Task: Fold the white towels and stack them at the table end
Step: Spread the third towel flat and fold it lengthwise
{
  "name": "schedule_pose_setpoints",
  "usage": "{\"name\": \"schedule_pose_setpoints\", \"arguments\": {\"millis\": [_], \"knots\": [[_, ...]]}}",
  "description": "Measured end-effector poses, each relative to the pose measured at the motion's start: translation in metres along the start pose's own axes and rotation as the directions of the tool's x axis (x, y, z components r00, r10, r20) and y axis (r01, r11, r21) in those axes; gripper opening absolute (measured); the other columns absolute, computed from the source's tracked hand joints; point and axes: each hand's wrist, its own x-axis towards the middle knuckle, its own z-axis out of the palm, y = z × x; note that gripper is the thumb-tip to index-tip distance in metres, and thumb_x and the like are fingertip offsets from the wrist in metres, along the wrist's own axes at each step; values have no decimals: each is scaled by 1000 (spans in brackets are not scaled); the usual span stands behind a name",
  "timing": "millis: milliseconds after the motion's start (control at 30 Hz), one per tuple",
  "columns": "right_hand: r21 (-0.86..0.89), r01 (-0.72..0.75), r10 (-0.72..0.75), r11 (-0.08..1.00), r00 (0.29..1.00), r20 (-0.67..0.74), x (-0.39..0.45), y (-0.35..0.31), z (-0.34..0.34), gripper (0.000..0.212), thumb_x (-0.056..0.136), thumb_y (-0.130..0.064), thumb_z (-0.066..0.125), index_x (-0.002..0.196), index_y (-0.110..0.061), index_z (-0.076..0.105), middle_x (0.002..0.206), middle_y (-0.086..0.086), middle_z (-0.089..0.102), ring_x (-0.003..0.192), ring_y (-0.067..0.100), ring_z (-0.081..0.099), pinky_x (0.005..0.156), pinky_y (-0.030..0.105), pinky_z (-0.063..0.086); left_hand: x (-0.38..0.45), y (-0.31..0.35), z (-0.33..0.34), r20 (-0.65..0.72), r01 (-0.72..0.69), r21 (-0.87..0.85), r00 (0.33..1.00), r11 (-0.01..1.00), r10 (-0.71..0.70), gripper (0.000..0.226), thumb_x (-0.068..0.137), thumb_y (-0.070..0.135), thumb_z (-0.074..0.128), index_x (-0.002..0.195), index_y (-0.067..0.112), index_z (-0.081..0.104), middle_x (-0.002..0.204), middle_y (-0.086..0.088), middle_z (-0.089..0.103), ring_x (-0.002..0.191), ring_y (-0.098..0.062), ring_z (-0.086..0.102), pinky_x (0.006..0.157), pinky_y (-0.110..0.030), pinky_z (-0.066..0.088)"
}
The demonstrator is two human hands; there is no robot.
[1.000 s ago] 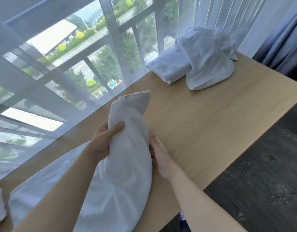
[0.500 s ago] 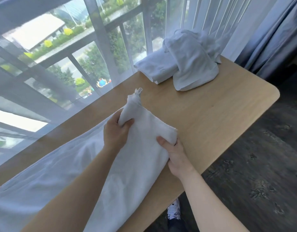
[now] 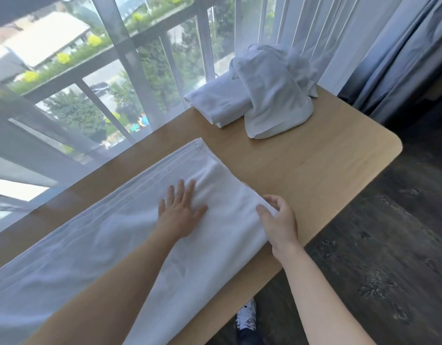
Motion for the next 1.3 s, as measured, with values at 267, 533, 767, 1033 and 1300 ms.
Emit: {"name": "schedule_pose_setpoints", "arguments": {"millis": [267, 533, 767, 1033, 1300], "knots": [[-560, 143, -154, 816, 988, 29, 36, -3, -20, 22, 95, -42, 61, 104, -22, 61, 110, -2, 52, 91, 19, 55, 77, 36, 47, 33, -12, -29, -291, 16, -214, 954, 977, -79, 55, 103, 41, 49, 151, 16, 40, 164, -8, 28, 151, -30, 23, 121, -42, 19], [-664, 462, -466, 588, 864, 189, 41, -6, -14, 7, 99, -28, 56, 98, -23, 61, 89, -10, 60, 86, 16, 54, 84, 43, 45, 77, -33, -52, -260, 134, -243, 945, 961, -197, 53, 91, 47, 67, 134, 23, 50, 133, -6, 49, 132, -30, 38, 111, -45, 28], [-606, 377, -312, 701, 925, 215, 56, -10, -24, 18, 101, -31, 50, 84, -31, 50, 73, -8, 59, 74, 17, 55, 64, 36, 45, 82, -32, -71, -377, -101, -456, 922, 884, -89, 10, 98, 22, 61, 98, 25, 51, 105, -3, 57, 106, -31, 52, 87, -34, 36], [-740, 305, -226, 599, 951, 210, 69, -10, -29, 26, 102, -44, 43, 83, -27, 47, 77, -8, 53, 78, 7, 46, 80, 39, 45, 122, -25, -99, -318, -115, -509, 946, 853, -62, 26, 96, 15, 57, 115, 31, 48, 97, 14, 55, 99, -24, 57, 85, -42, 49], [-703, 331, -199, 630, 943, 266, 70, -2, -35, 31, 96, -54, 46, 78, -30, 45, 83, -7, 52, 83, 9, 47, 76, 35, 47, 152, -4, -95, -161, 24, -386, 982, 922, -93, 48, 82, 44, 76, 120, 19, 61, 113, 3, 58, 101, -19, 53, 83, -30, 41]]}}
